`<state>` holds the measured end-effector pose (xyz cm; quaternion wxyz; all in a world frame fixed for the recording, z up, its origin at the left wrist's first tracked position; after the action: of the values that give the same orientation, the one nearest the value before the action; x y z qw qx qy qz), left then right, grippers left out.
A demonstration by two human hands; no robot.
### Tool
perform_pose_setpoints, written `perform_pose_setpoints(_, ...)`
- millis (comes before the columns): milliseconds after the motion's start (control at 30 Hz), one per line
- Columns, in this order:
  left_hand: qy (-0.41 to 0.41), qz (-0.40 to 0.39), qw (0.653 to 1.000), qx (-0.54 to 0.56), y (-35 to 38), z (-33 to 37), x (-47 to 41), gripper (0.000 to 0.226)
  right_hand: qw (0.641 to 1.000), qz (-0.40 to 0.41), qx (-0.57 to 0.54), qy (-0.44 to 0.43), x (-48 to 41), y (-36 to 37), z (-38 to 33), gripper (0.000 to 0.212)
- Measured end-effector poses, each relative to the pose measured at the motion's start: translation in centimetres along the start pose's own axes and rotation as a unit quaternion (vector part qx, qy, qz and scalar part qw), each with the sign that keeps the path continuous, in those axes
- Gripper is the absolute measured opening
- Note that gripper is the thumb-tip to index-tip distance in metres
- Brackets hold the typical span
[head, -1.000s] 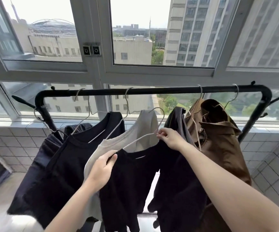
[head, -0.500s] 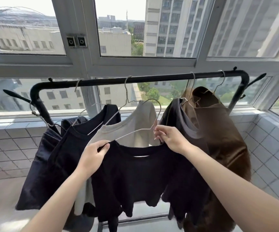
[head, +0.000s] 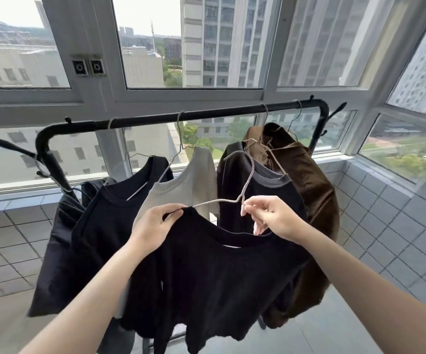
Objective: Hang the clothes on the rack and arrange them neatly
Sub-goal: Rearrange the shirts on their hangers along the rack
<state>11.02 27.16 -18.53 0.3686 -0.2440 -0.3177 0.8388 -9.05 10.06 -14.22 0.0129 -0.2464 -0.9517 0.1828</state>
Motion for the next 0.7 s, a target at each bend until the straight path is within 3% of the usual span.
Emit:
perform_pose_setpoints(167,0.025,0.014,0.999,-0.036,0.2,2.4,-0.9,0.018,0.997,0.072,-0.007,0.011,2.8,-2.4,-2.1,0.021)
perform_pose_setpoints(267,0.069,0.088,0.989,-0.097,0.0,3.8,-1.1,0.012,0.993,0.109,-0.032,0.044,3.7,-3.5,-1.8,0.021)
perform_pose_setpoints(367,0.091,0.19,0.963,-0.168,-0.9,4.6,-1.0,0.032,0.981,0.11,-0.121,0.107,3.9,-3.6,-0.7,0.021)
perform_pose_setpoints(433,0.067,0.211,0.964,-0.144,-1.6,4.6,-1.0,0.048,0.967,0.093,-0.191,0.144,3.5,-3.1,0.1,0.023)
perform_pose_setpoints(500,0.026,0.201,0.975,-0.091,-1.8,3.7,-1.1,0.059,0.954,0.093,-0.235,0.161,2.7,-2.3,0.7,0.024)
perform_pose_setpoints(600,-0.062,0.125,0.99,-0.02,-0.5,2.7,-1.6,0.07,0.951,0.093,-0.239,0.17,0.7,-1.6,0.6,0.026)
perform_pose_setpoints(700,-0.123,0.053,0.991,-0.022,1.4,2.6,-1.4,0.065,0.947,0.071,-0.26,0.175,-1.9,-0.6,-0.7,0.027)
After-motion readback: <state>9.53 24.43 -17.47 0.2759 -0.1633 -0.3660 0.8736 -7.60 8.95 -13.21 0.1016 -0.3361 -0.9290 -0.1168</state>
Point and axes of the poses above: each hand's wrist, its own x-axis away from the middle knuckle, its own y-axis out of the palm, z = x × y, the point moved 6 cm from there along -x, towards the middle knuckle, and after that the axes turned 10 degrees about -x, right-handed, at the moved point
